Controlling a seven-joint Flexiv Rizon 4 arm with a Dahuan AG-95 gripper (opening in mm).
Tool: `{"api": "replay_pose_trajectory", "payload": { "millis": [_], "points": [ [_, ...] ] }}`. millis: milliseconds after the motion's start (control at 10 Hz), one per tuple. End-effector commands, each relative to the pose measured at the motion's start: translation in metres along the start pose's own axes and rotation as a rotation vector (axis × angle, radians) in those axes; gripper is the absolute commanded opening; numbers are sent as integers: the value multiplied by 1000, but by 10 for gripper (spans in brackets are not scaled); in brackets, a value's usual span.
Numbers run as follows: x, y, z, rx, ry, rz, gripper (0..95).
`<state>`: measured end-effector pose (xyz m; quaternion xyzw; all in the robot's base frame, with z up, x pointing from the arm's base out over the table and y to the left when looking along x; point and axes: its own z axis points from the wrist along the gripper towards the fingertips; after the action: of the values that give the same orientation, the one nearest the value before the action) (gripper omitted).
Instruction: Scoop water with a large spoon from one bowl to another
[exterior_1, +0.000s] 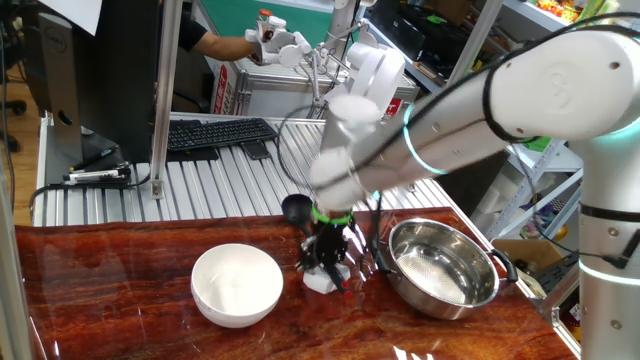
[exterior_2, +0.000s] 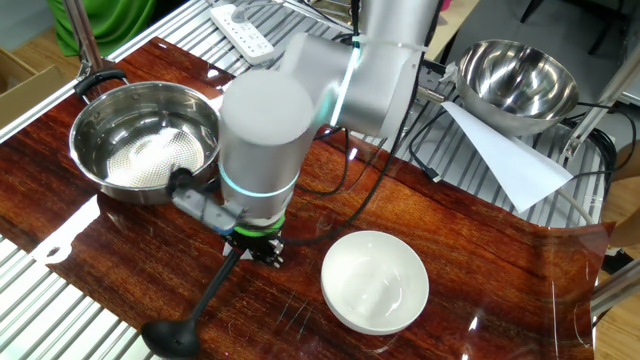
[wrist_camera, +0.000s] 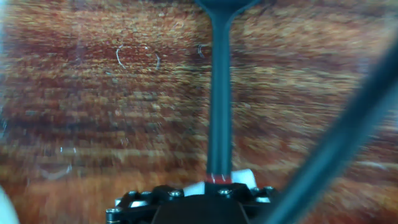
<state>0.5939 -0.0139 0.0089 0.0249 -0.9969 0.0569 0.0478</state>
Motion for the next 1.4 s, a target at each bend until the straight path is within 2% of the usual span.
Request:
{"api": "replay_pose_trajectory", "payload": {
  "millis": [100,400,500,600,900,1000,1300,1400],
  "points": [
    [-2,-2,17,-73,-16,-103,0],
    [-1,-4,14,-69,-18,-104,0],
    [3,-5,9,-73,36,-70,0],
    [4,-5,5,-60,30,-84,0],
    [6,-6,2,-60,8,-90,0],
    [6,-6,2,-59,-4,-80,190],
    [6,-6,2,-59,-5,-66,190],
    [6,-6,2,-59,-8,-66,380]
  ]
}}
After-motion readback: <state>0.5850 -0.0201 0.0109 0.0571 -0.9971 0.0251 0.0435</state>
